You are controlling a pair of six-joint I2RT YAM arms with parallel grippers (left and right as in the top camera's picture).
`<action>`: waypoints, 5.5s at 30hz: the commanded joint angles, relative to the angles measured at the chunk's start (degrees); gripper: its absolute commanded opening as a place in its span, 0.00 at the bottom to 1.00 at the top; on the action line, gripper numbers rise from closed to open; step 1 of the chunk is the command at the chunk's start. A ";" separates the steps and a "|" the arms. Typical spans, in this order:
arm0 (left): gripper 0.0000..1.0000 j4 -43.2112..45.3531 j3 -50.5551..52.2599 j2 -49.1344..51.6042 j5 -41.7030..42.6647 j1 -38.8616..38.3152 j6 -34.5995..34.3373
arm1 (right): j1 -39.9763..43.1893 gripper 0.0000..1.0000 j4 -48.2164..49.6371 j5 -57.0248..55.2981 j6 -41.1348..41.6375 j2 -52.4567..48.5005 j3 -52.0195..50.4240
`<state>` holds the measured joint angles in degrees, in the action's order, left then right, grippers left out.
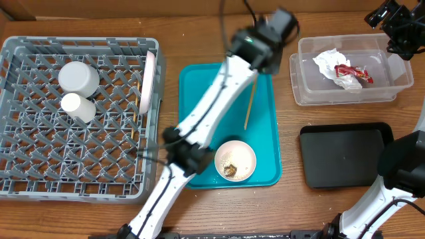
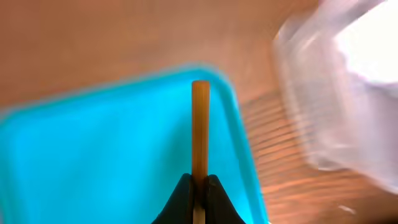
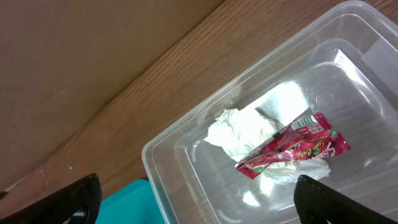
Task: Sort waste into correct bins and load items into the dishwasher
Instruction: 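Close the left gripper on the second wooden chopstick and lift it, then carry the chopstick to the rack and insert it beside the first, then open the left gripper and withdraw it to the rack's left side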
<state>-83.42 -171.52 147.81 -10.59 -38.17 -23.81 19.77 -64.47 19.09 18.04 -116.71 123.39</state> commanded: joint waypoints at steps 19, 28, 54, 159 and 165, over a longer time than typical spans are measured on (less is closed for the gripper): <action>0.04 -13.40 -2.58 -26.73 -10.45 26.51 26.86 | -0.20 1.00 0.28 -0.17 0.20 2.75 0.39; 0.04 -12.94 13.53 -26.69 2.23 37.68 27.67 | -0.20 1.00 0.28 -0.17 0.20 2.75 0.39; 0.04 10.54 50.23 -26.53 14.58 44.94 28.24 | -0.20 1.00 0.28 -0.17 0.20 2.75 0.39; 0.96 -1.36 28.20 -47.41 8.59 27.54 14.16 | -0.20 1.00 0.28 -0.17 0.20 2.75 0.39; 1.00 -2.49 26.86 -49.13 6.78 45.90 8.70 | -0.20 1.00 0.28 -0.20 0.20 2.75 0.39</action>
<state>-85.38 -144.00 99.18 -1.13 1.52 -11.20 19.77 -64.45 19.09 18.02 -116.71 123.39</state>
